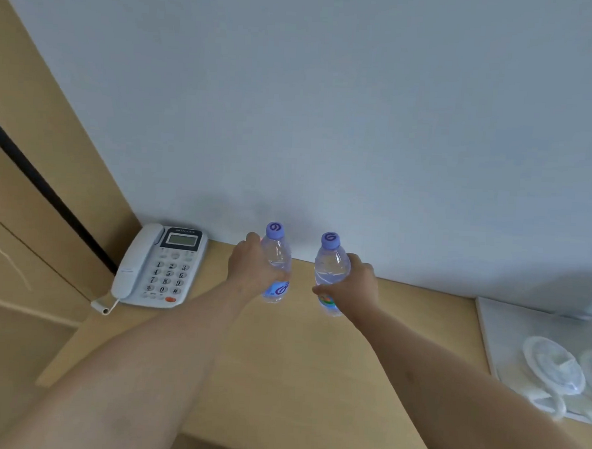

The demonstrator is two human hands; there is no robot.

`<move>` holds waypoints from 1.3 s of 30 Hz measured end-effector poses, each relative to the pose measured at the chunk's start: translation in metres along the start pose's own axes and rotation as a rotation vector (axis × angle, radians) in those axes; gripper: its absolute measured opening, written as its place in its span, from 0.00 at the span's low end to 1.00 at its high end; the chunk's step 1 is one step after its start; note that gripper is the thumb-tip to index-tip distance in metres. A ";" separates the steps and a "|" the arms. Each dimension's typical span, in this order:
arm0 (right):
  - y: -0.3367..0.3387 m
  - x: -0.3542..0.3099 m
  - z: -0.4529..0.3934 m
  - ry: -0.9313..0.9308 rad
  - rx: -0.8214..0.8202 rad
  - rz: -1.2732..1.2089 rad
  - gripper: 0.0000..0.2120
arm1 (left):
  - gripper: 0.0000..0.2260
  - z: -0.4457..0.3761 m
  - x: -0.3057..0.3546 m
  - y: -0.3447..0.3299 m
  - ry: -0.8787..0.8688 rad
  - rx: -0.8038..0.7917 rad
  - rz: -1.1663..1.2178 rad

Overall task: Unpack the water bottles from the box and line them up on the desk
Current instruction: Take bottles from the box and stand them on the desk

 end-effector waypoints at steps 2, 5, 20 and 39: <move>-0.012 0.000 -0.013 -0.006 -0.026 0.026 0.31 | 0.27 -0.009 -0.009 -0.001 0.032 0.030 0.018; -0.030 0.001 -0.028 -0.019 -0.039 0.044 0.30 | 0.28 -0.025 -0.019 -0.002 0.061 0.058 0.035; -0.089 -0.019 -0.075 -0.117 0.053 -0.112 0.30 | 0.42 -0.099 -0.024 -0.031 -0.042 -0.032 0.097; -0.080 -0.003 -0.027 -0.248 0.151 0.078 0.45 | 0.41 -0.087 -0.051 -0.023 -0.156 -0.184 0.008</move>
Point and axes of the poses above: each hand's wrist, its own z-axis away from the middle knuckle, its own y-axis out of the back of the hand, x = y × z, the point moved 6 cm from there along -z, towards the middle knuckle, and after that the axes turned 6 degrees about -z, right-handed, at the moved point
